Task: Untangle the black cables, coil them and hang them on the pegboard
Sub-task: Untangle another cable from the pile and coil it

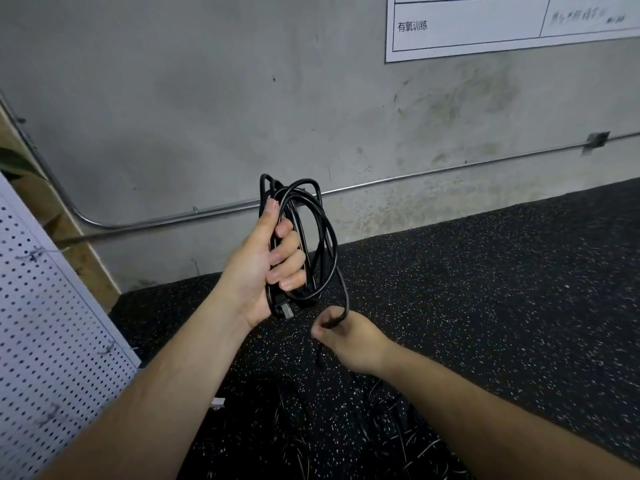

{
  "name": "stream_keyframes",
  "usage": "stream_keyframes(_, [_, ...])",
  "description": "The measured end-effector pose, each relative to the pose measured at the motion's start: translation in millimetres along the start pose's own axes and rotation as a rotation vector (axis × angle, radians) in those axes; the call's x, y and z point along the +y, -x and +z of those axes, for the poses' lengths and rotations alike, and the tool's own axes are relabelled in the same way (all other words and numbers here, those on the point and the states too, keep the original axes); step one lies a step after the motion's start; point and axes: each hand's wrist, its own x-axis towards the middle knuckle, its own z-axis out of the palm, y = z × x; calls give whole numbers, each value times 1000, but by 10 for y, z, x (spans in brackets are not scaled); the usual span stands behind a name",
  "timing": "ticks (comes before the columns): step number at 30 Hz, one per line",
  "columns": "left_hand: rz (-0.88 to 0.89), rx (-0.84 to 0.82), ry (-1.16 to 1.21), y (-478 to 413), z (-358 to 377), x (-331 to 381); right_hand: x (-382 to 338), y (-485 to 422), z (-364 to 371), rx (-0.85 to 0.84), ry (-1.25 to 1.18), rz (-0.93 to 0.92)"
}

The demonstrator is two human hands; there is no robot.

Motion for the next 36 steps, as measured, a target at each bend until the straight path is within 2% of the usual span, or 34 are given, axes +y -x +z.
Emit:
stream_keyframes(2, [56,60,-65,-13,-31,9,-21,49,-9,10,-40,4])
stream_keyframes(6, [192,225,-247,-37,-80,-6,-210,238,-76,137,-218,48])
stream_keyframes(8, [233,265,-303,-48,-89,-20,-292,301,-132,194,-64,60])
stream_keyframes(10, [267,277,-401,-56,-85,-56,-369,377,-210,190,245,-19])
stream_keyframes(14, [263,281,-649,-33,-29,-146,-552,570,-379,103,606,-295])
stream_keyframes(16, [217,206,-772,0,21,-170,-631,629,-467,107,778,-422])
stream_keyframes(18, [139,116,-874,47,81,-209,-704,675,-570,183,793,-489])
stream_keyframes(20, [42,75,-935,104,131,-270,-767,713,-651,301,687,-517])
stream_keyframes(23, [-114,-55,-784,160,156,-374,-826,709,-808,473,561,-397])
stream_keyframes(25, [-150,-88,-641,160,149,-354,-787,699,-930,484,513,-369])
stream_keyframes(28, [-144,-82,-439,107,78,-212,-576,661,-1112,395,374,-389])
stream_keyframes(32, [-131,-109,-281,79,14,-122,-265,565,-1078,223,68,-278])
stream_keyframes(36, [-5,-84,-122,35,9,3,-28,491,-751,74,-83,-203])
